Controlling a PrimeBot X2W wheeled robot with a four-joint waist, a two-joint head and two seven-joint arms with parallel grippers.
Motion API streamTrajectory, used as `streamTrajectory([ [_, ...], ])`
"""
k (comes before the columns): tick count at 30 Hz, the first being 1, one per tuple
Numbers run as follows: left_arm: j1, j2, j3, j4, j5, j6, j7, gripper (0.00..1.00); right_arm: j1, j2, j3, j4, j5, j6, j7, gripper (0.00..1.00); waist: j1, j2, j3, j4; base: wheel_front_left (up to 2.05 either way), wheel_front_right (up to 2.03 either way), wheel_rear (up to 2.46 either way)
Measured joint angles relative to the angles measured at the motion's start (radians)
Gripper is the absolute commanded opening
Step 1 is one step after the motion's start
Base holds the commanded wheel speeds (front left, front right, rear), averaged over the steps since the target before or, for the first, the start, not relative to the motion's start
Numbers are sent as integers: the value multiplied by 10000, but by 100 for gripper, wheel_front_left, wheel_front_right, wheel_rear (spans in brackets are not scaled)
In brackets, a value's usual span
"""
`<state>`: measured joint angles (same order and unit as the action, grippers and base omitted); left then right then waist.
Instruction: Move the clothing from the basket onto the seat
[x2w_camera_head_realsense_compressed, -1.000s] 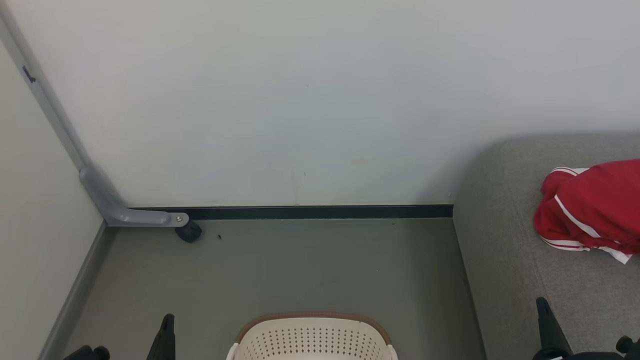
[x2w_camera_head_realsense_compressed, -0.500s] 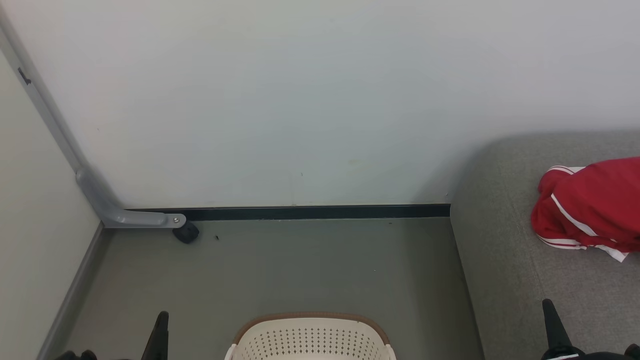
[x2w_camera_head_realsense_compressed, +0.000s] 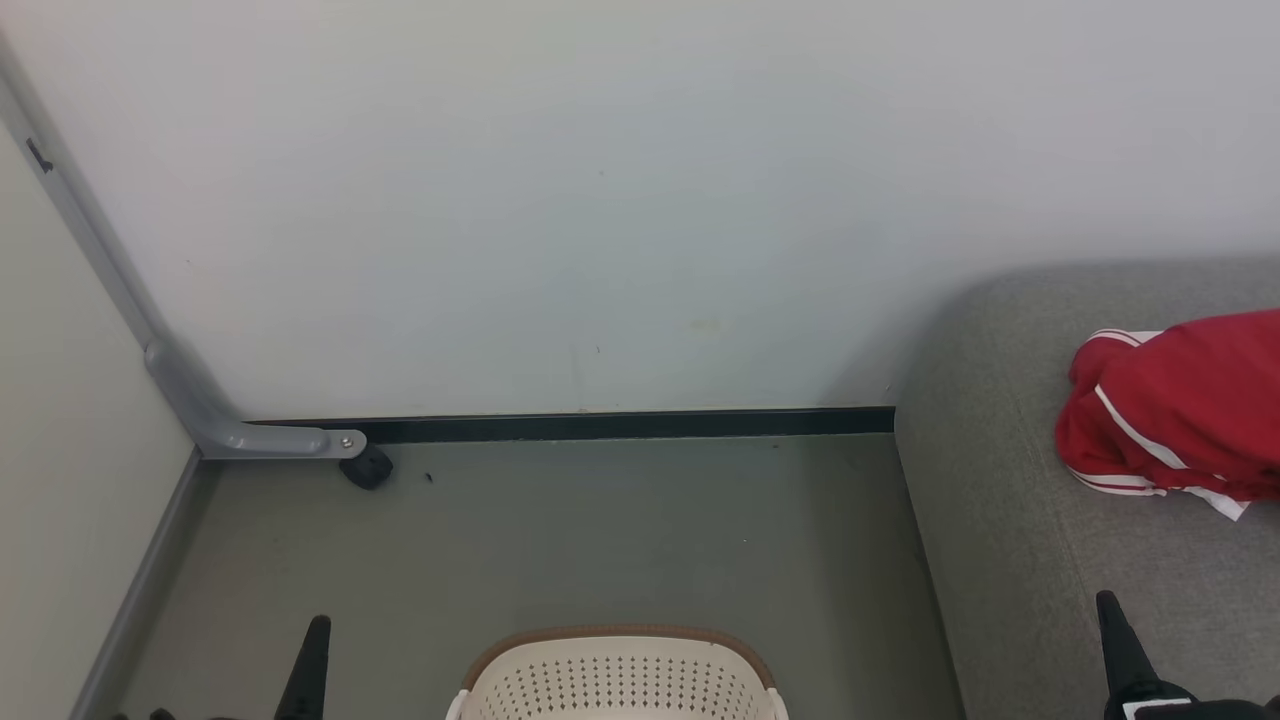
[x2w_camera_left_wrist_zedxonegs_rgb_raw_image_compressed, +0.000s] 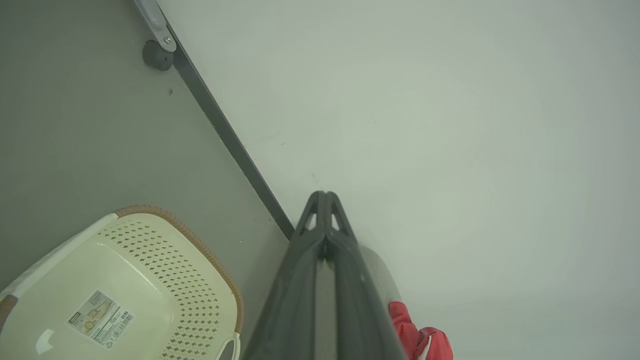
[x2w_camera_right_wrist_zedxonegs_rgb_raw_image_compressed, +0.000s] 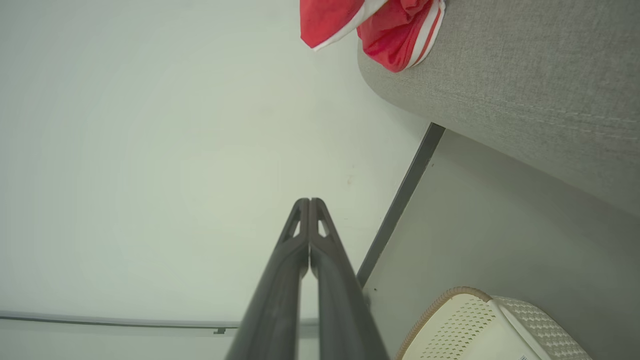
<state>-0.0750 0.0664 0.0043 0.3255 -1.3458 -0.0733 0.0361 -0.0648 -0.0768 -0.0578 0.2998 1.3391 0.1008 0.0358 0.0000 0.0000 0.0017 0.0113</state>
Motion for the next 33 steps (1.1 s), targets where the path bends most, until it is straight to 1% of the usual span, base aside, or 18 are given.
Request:
streamTrajectory([
  [1, -2, -33, 102, -29, -257, -75, 98, 0, -68, 17, -77, 0, 194, 6, 86, 0, 0, 0, 0, -11, 0, 0, 0],
  [4, -3, -46, 209, -48, -543, -163, 188, 0, -83, 61, -188, 2, 594, 38, 176, 0, 0, 0, 0, -27, 0, 0, 0],
  [8, -5, -69, 301, -71, -936, -222, 303, 0, -84, 109, -291, 2, 913, 52, 267, 0, 0, 0, -1, -44, 0, 0, 0],
  [17, -10, -151, 633, -134, -1939, -420, 606, 0, -91, 268, -612, 4, 1992, 138, 614, 0, 0, 0, -1, -92, 0, 0, 0],
  [21, -13, -232, 809, -155, -2339, -437, 744, 0, -97, 326, -754, 4, 2495, 140, 721, 0, 0, 0, -1, -114, 0, 0, 0],
  [22, -15, -240, 819, -159, -2387, -499, 773, 0, -97, 328, -779, 4, 2543, 140, 775, 0, 0, 0, -1, -115, 0, 0, 0],
  [33, -23, -265, 825, -174, -2424, -500, 773, 0, -116, 334, -790, 2, 2543, 140, 775, 0, 0, 0, -1, -114, 0, 0, 0],
])
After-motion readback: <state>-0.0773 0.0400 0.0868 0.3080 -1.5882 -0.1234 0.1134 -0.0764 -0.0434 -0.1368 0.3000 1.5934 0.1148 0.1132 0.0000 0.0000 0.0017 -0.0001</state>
